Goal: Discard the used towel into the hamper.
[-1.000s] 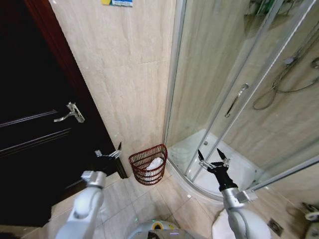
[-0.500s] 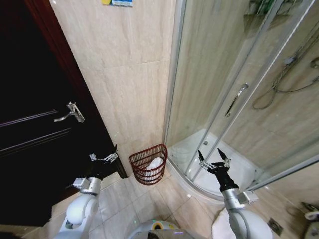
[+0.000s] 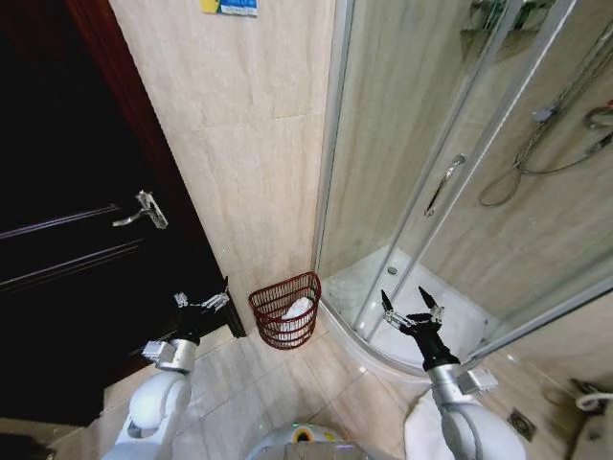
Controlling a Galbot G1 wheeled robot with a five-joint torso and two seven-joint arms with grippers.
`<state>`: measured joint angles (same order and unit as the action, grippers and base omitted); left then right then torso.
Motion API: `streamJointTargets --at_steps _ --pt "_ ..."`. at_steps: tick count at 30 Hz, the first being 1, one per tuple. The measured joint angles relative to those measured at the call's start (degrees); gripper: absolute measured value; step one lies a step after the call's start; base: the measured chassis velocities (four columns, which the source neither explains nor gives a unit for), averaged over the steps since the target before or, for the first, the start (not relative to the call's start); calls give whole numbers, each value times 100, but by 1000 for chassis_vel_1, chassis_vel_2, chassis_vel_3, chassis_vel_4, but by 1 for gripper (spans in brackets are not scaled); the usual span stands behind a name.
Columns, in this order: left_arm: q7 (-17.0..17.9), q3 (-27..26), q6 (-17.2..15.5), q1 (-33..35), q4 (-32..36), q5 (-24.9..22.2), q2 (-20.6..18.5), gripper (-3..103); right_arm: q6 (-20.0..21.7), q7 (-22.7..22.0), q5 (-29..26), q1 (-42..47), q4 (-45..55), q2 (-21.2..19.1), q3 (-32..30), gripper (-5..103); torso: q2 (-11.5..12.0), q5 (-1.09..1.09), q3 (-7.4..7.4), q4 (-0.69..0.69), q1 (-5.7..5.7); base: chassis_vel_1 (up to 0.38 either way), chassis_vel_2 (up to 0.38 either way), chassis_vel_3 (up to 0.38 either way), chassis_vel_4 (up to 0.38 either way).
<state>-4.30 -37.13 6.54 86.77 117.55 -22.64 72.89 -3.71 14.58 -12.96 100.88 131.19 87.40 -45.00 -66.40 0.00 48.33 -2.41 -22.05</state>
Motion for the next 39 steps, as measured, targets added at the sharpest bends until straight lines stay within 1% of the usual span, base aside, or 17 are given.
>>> streamJointTargets --at_steps 39 --pt "-42 2 66 -4 -24 17 -40 100 -131 13 118 67 -54 44 2 100 0 0 0 0 -1 46 -48 -47 44"
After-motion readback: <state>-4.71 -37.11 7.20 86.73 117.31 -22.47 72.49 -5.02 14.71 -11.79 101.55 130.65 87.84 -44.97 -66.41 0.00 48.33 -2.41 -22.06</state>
